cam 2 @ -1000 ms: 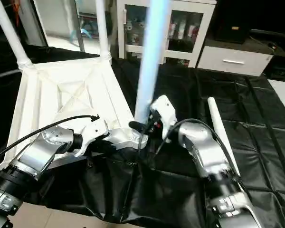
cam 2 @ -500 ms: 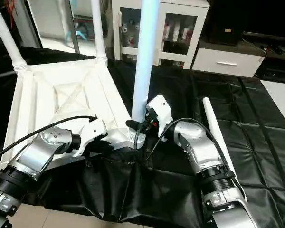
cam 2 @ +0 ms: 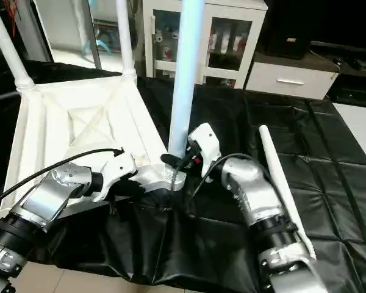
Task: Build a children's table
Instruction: Insert table leg to table base
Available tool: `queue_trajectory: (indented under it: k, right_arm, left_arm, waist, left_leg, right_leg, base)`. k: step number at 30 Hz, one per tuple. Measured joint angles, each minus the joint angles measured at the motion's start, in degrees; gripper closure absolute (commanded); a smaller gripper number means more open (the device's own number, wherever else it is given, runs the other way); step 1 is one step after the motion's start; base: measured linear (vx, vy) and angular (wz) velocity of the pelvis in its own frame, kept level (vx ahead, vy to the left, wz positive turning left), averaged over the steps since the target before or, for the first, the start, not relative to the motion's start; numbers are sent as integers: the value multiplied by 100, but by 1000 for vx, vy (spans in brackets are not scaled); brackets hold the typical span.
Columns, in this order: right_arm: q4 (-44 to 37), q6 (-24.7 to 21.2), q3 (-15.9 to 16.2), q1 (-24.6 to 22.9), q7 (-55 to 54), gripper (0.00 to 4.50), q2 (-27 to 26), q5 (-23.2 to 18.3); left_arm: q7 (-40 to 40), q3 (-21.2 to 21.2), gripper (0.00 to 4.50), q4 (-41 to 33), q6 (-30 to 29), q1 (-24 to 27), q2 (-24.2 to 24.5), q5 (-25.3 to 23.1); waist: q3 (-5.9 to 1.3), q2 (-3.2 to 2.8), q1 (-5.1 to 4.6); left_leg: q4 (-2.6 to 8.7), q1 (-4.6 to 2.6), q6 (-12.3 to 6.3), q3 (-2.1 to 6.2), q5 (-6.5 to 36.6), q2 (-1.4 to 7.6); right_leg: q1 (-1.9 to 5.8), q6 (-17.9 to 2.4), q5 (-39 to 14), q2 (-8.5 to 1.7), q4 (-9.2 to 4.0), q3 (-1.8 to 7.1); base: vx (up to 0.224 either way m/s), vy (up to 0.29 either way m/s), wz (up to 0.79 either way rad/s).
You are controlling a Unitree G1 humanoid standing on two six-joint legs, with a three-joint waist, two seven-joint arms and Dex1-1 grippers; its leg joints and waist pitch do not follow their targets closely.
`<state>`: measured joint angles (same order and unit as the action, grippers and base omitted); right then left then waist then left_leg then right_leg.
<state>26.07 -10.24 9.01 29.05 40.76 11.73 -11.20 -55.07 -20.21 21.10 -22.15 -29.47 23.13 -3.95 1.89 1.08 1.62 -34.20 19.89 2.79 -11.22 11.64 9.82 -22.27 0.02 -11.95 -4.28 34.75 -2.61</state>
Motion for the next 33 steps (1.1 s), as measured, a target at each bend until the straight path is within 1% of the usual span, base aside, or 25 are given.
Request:
queue_trajectory:
  k: [1, 4, 6, 8, 9, 13, 16, 18, 21, 25, 33]
  right_arm:
    - [59, 64, -21, 12, -225, 266, -89, 35]
    - [345, 229, -130, 127, -940, 266, -336, 105]
    - [624, 312, -218, 309, -1489, 266, -509, 210]
    - [872, 379, -301, 453, -1892, 266, -636, 242]
    - [1023, 420, -348, 563, -2148, 266, -710, 281]
    - [1554, 571, -494, 960, -2958, 266, -933, 334]
    - [1959, 750, -570, 1239, -3480, 266, -1110, 412]
    - [2228, 866, -642, 1440, -3793, 266, -1200, 452]
    - [2444, 985, -692, 1602, -3998, 266, -1268, 479]
    - [2624, 1117, -697, 1717, -4093, 266, -1294, 491]
    - [2868, 1328, -733, 1798, -4136, 266, -1340, 520]
  left_arm:
    - [109, 31, 450, -6, -83, -1, -65, -17]
    - [620, 147, 450, -69, -514, -14, -435, -76]
    - [1081, 235, 450, -89, -840, -59, -777, -154]
    - [1450, 300, 450, -88, -1084, -95, -1047, -196]
    - [1664, 339, 450, -69, -1180, -128, -1201, -225]
    - [2298, 482, 450, -8, -1469, -256, -1693, -252]
    - [2666, 642, 450, -9, -1518, -266, -1970, -255]
    - [2921, 720, 450, -9, -1520, -294, -2156, -274]
    - [3122, 794, 450, -11, -1520, -309, -2295, -305]
    - [3230, 799, 450, -13, -1520, -336, -2325, -320]
    - [3281, 807, 450, -12, -1520, -335, -2338, -362]
  waist:
    - [2, -4, -5]
    - [11, -49, -31]
    - [19, -63, -94]
    - [23, -69, -136]
    - [28, -70, -140]
    - [46, -47, -148]
    - [37, -31, -139]
    - [37, -1, -133]
    - [36, 9, -123]
    - [36, 9, -87]
    - [38, 11, -103]
  left_leg:
    - [0, 1, 0, 3, 0, -1]
    - [10, 10, 0, 29, 0, -7]
    - [13, 18, -1, 41, 0, -25]
    - [40, 11, -2, 45, 1, -37]
    - [42, 16, -2, 45, 1, -46]
    - [41, 57, -3, 43, 1, -66]
    - [41, 84, -6, 22, 1, -65]
    - [38, 110, -14, 11, 0, -63]
    - [57, 112, -26, 9, 7, -43]
    - [82, 111, -27, 4, 6, -20]
    - [72, 112, -24, -8, 7, -19]
  right_leg:
    - [0, 0, 0, 0, -9, -2]
    - [12, 0, -1, -3, -83, -29]
    - [9, 0, -1, -11, -119, -29]
    - [-3, 0, -1, -11, -174, -29]
    - [-7, 0, -1, -15, -177, -23]
    - [-16, -2, 0, -19, -181, 3]
    - [-49, -71, 61, -19, -170, 15]
    - [-77, -74, 184, -23, -171, 19]
    - [-88, -51, 212, -14, -163, 4]
    - [-95, -18, 191, -1, -158, -15]
    - [-97, -22, 194, -2, -158, -7]
  base:
    - [0, 0, 0]
    - [0, 0, 0]
    - [0, 0, 0]
    - [0, 0, 0]
    - [0, 0, 0]
    - [0, 0, 0]
    - [0, 0, 0]
    - [0, 0, 0]
    - [38, -23, 1]
    - [27, -17, 0]
    - [0, 0, 0]
